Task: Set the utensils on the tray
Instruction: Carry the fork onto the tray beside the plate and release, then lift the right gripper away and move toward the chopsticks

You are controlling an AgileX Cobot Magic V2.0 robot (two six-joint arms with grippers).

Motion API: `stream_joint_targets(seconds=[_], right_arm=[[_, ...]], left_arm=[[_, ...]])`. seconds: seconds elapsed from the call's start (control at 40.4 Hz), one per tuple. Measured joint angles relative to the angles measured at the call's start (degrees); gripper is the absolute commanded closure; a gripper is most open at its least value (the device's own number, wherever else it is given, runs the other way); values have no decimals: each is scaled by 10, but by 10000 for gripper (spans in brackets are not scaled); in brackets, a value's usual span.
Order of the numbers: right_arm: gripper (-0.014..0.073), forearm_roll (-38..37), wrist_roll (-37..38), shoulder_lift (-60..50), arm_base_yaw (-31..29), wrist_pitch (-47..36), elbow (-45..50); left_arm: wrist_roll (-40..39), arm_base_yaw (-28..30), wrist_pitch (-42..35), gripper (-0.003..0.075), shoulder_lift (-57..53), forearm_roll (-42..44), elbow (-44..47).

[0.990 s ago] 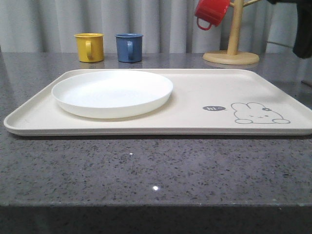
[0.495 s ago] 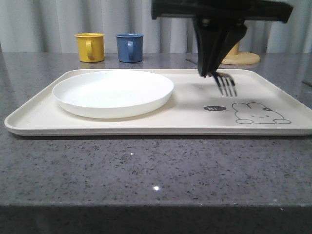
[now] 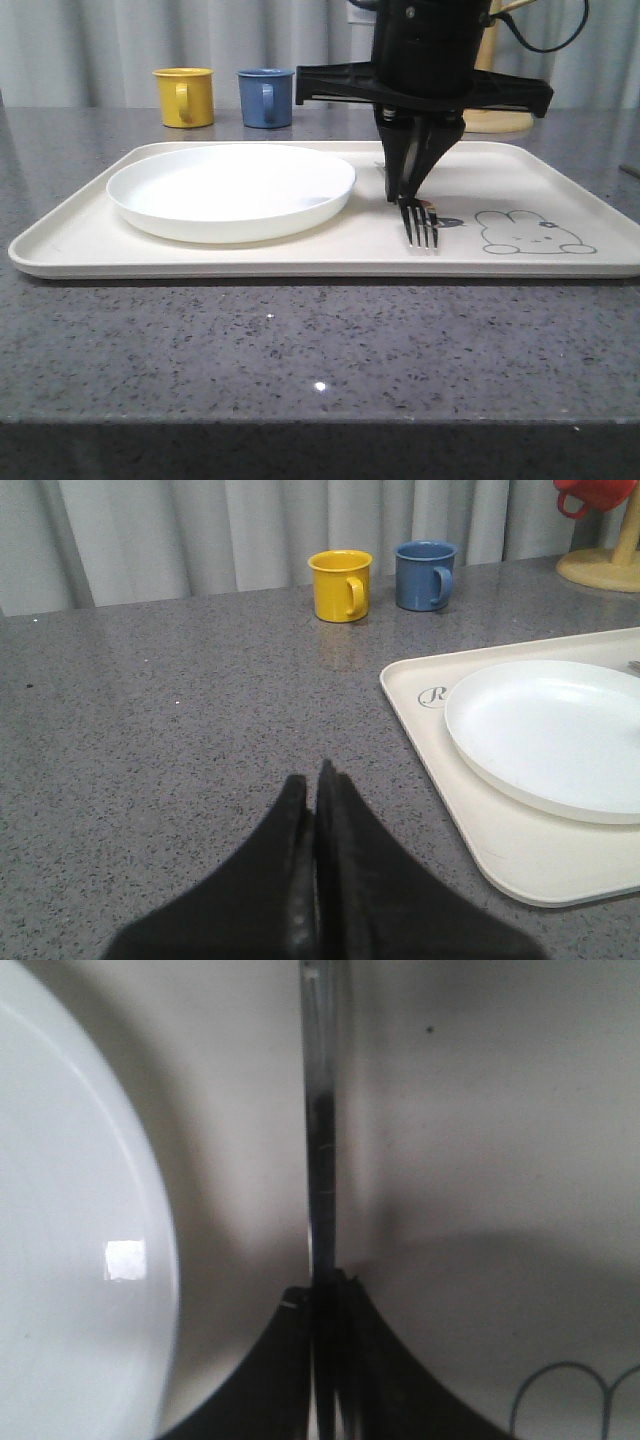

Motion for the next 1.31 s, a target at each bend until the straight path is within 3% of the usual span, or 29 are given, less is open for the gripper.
stream_joint_targets(seconds=[0.247,0.594,0.841,1.039,1.312], right_arm=[[513,-11,1,7,0,-3,0],[296,-7,1,13,0,4,-13],[294,-34,-4,12,0,72,-66],[294,-24,-53,3,-4,119,-123],[294,48,-188,-21,-96,143,-145]], left_arm=[[0,0,0,739,0,0,0],[0,0,0,739,0,0,0],[0,0,0,739,0,0,0],[0,0,0,739,0,0,0],[0,0,0,739,0,0,0]])
